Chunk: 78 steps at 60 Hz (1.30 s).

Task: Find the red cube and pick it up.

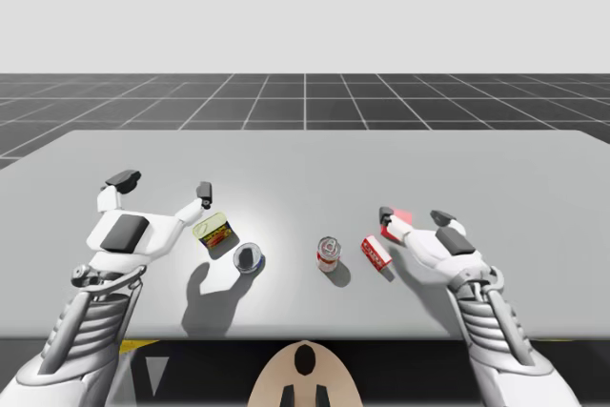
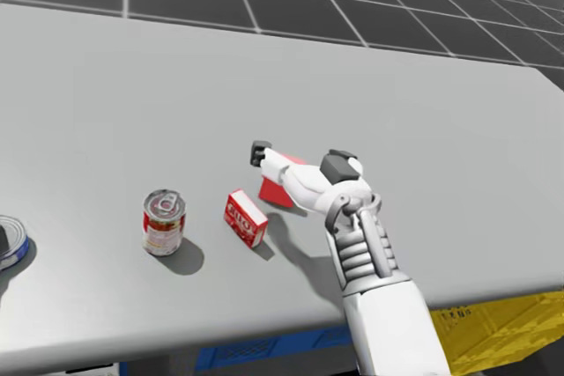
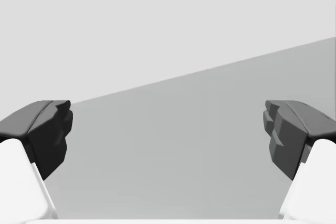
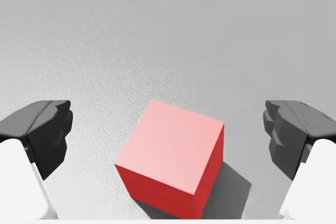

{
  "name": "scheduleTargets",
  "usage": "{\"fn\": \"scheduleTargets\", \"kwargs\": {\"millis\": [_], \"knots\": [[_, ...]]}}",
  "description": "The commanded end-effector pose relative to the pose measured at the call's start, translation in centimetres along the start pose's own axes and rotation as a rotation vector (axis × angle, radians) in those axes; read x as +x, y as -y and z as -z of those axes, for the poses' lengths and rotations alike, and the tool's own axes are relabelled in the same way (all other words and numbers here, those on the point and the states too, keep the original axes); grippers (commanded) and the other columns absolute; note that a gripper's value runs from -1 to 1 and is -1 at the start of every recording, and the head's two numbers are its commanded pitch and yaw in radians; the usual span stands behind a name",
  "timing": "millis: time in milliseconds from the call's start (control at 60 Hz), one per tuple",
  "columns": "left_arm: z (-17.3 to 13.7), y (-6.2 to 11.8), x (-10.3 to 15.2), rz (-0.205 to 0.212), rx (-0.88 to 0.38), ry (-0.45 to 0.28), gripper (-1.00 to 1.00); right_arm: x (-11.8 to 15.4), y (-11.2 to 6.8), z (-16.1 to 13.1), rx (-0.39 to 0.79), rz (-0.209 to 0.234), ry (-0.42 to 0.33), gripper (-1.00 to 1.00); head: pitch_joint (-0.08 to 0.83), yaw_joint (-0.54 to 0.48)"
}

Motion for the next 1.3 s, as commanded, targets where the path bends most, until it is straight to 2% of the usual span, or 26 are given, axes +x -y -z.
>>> {"fn": "scheduleTargets", "kwargs": {"millis": [17, 183, 233, 467, 633, 900, 1000, 1033, 1050, 1083, 1100, 1117, 1133, 1150, 1167, 1300], "knots": [[0.0, -0.1, -0.1, 0.000, -0.004, -0.003, -1.00, -1.2, -2.2, 1.4, -0.039, 0.092, -0.108, -1.00, 0.623, -0.37], [0.0, -0.1, -0.1, -0.003, -0.007, -0.005, -1.00, -1.7, -2.8, 2.4, -0.109, 0.113, -0.153, -1.00, 0.625, -0.38], [0.0, -0.1, -0.1, -0.004, -0.009, -0.006, -1.00, -2.0, -3.1, 2.8, -0.132, 0.094, -0.167, -1.00, 0.625, -0.39], [0.0, -0.3, -0.1, -0.013, -0.013, -0.005, -1.00, -3.2, -3.5, 3.7, -0.212, 0.077, -0.200, -1.00, 0.630, -0.39], [0.0, -0.4, 0.0, -0.020, -0.015, -0.004, -1.00, -4.2, -3.1, 4.4, -0.242, 0.112, -0.235, -1.00, 0.635, -0.39], [0.0, -0.4, 0.0, -0.025, -0.018, -0.003, -1.00, -5.0, -3.4, 5.6, -0.233, 0.122, -0.275, -1.00, 0.640, -0.39], [0.0, -0.4, 0.0, -0.025, -0.019, -0.003, -1.00, -5.2, -3.5, 5.9, -0.225, 0.105, -0.280, -1.00, 0.641, -0.39], [0.0, -0.4, 0.0, -0.024, -0.019, -0.003, -1.00, -5.3, -3.6, 5.9, -0.221, 0.092, -0.272, -1.00, 0.640, -0.39], [0.0, -0.4, 0.0, -0.025, -0.019, -0.003, -1.00, -5.5, -3.7, 5.9, -0.212, 0.070, -0.269, -1.00, 0.640, -0.39], [0.0, -0.3, 0.0, -0.024, -0.019, -0.003, -1.00, -5.6, -3.8, 5.9, -0.220, 0.057, -0.263, -0.83, 0.641, -0.39], [0.0, -0.3, 0.0, -0.024, -0.019, -0.003, -1.00, -5.7, -3.9, 5.8, -0.225, 0.055, -0.264, -0.56, 0.641, -0.39], [0.0, -0.3, 0.0, -0.025, -0.019, -0.003, -1.00, -5.7, -4.0, 5.8, -0.237, 0.040, -0.261, 0.03, 0.642, -0.39], [0.0, -0.3, 0.0, -0.025, -0.019, -0.003, -1.00, -5.8, -4.1, 5.7, -0.240, 0.036, -0.259, 0.30, 0.642, -0.39], [0.0, -0.3, 0.0, -0.024, -0.019, -0.002, -1.00, -5.8, -4.1, 5.6, -0.245, 0.030, -0.254, 0.86, 0.642, -0.39], [0.0, -0.3, 0.0, -0.024, -0.019, -0.002, -1.00, -5.9, -4.2, 5.6, -0.247, 0.020, -0.253, 1.00, 0.642, -0.39], [0.0, -0.3, 0.0, -0.023, -0.020, -0.002, -1.00, -6.0, -4.1, 5.5, -0.248, 0.025, -0.253, 1.00, 0.640, -0.40]]}}
